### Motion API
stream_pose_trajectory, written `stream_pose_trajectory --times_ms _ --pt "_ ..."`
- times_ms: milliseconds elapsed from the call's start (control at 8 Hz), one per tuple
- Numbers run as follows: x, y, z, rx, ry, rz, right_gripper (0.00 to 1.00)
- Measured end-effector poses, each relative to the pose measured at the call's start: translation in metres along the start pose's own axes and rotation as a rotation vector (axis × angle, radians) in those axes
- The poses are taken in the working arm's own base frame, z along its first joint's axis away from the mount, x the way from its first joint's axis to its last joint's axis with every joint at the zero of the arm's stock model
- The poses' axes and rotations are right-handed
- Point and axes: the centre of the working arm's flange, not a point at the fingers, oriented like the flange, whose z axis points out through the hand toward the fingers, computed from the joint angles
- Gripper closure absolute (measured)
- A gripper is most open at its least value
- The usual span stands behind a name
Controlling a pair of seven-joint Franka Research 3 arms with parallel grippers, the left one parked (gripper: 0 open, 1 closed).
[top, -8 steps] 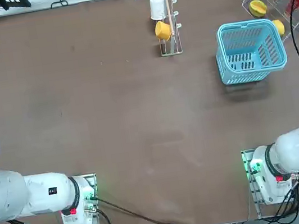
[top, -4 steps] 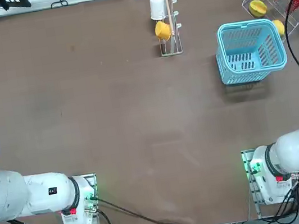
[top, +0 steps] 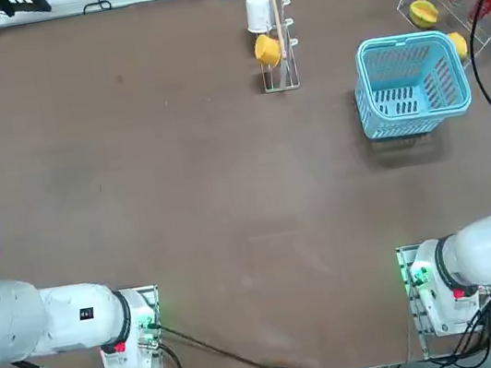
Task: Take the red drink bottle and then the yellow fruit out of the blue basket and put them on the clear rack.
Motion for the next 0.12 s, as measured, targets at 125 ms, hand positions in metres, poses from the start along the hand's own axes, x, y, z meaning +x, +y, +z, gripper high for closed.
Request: stream_pose_trajectory --times_ms 125 --pt "0.0 0.0012 0.0 0.021 0.0 0.006 0.0"
